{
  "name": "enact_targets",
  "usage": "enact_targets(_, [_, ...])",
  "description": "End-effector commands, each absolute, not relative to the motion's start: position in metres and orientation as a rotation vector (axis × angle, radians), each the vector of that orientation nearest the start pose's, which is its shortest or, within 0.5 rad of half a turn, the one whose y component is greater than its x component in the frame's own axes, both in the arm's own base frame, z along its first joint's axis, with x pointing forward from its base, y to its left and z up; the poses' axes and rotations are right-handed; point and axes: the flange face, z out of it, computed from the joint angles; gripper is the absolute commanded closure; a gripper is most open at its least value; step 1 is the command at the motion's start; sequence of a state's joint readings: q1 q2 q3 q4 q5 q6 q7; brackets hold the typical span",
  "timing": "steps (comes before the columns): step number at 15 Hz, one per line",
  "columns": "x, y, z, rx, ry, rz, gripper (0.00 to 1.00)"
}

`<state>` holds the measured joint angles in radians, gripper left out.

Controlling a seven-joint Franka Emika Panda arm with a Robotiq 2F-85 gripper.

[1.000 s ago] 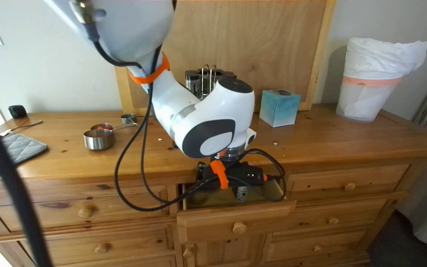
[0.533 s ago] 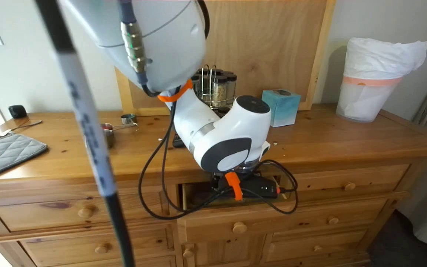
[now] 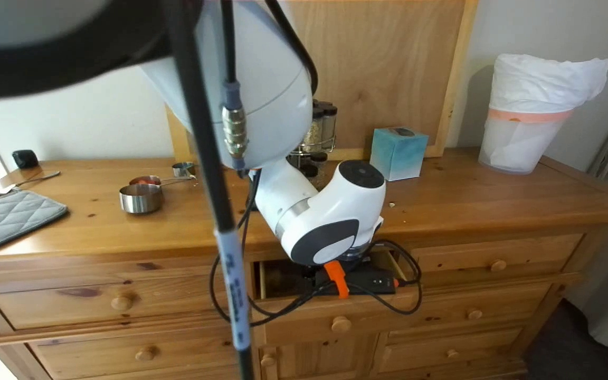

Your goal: Open the middle top drawer

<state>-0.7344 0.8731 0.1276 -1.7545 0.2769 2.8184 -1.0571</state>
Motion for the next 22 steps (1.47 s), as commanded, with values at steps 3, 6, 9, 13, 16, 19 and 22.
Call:
enact_targets(3, [0.532, -0.406, 0.083, -3.161, -0.309, -0.335, 0.0])
enact_targets(6, [0.524, -0.409, 0.086, -3.209, -0.314, -0.194, 0.0])
enact_targets(9, [0.52, -0.404, 0.088, -3.226, -0.312, -0.023, 0.0])
enact_targets(13, [0.516, -0.401, 0.088, -3.235, -0.286, 0.177, 0.0])
enact_targets(16, [0.51, -0.406, 0.087, -3.229, -0.283, 0.262, 0.0])
enact_targets(19, [0.505, -0.415, 0.085, -3.219, -0.3, 0.3, 0.0])
enact_targets(22, [0.501, -0.425, 0.084, -3.223, -0.317, 0.302, 0.0])
